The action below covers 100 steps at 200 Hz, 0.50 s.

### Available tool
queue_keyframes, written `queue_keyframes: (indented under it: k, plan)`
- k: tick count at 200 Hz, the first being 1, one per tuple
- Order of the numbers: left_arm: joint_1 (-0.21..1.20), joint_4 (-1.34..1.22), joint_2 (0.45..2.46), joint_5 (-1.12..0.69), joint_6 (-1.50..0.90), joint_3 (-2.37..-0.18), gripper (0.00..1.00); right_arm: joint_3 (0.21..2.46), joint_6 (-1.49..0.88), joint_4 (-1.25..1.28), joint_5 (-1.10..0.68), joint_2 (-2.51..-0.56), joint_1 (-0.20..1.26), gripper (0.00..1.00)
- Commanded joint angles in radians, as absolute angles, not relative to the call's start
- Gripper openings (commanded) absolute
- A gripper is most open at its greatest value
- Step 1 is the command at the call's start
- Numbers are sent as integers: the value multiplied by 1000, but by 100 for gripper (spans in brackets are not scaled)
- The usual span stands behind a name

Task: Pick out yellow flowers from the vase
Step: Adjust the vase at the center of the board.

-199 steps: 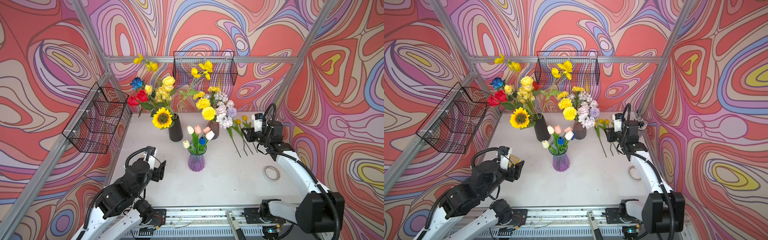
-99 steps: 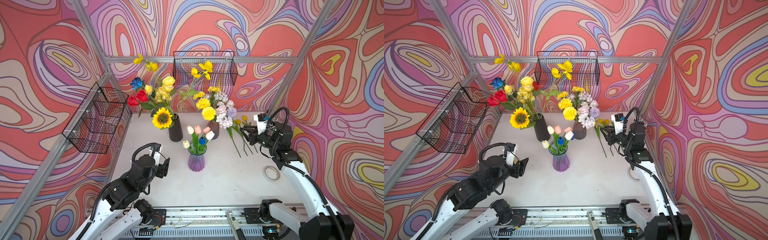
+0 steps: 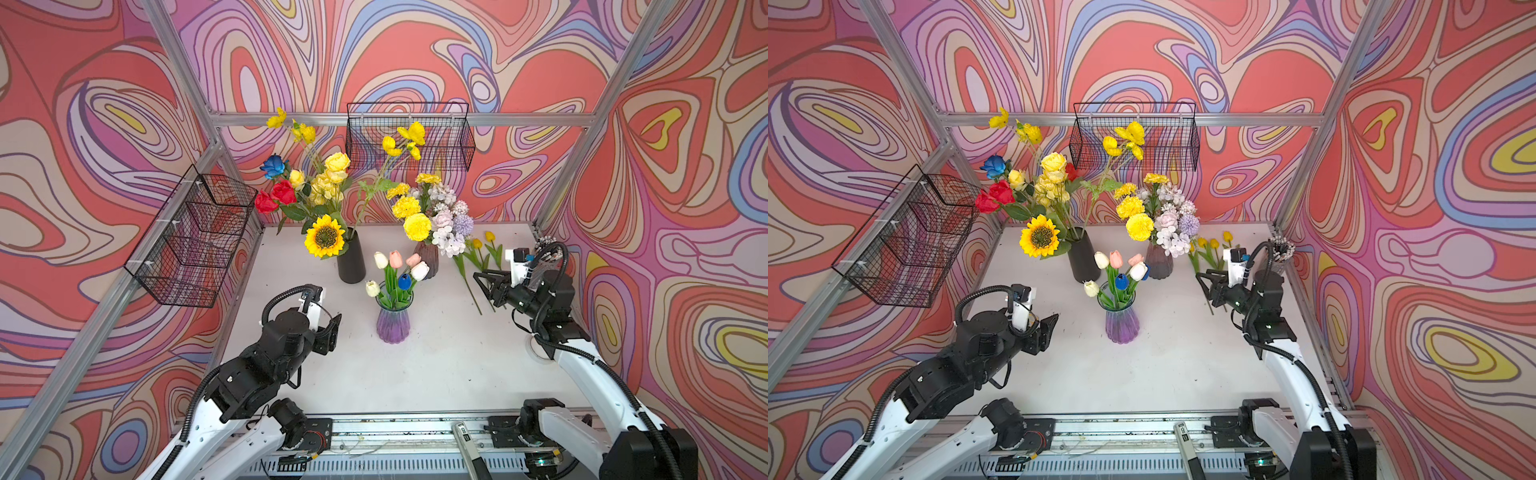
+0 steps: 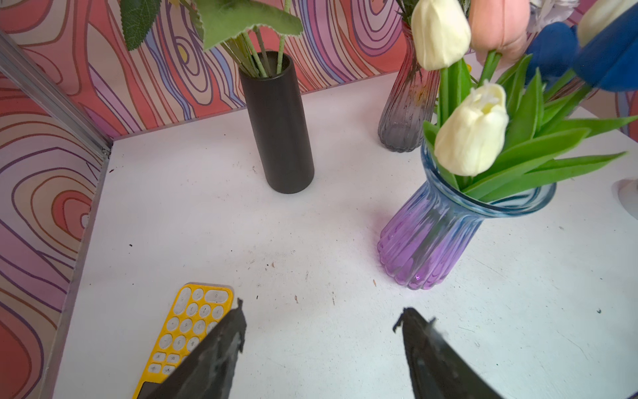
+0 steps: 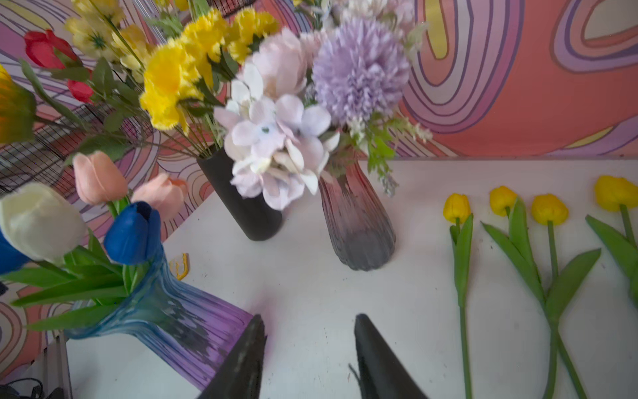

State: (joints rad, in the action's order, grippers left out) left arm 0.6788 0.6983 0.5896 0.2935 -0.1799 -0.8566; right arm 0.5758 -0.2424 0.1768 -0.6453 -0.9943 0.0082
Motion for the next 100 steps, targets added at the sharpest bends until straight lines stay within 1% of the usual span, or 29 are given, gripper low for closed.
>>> queue_keyframes:
  k: [1, 47, 70, 100]
  plan:
    - [673, 682, 584, 282, -166, -855, 75, 520, -314, 337, -599, -964, 16, 53]
    - [673, 666, 586, 279, -178, -846, 75, 438, -319, 477, -491, -998, 60, 56]
    - [673, 663, 585, 276, -178, -842, 75, 409, -294, 568, -406, -1043, 152, 56]
    - [673, 668, 582, 274, -178, -845, 75, 447, -247, 599, -310, -1118, 283, 56]
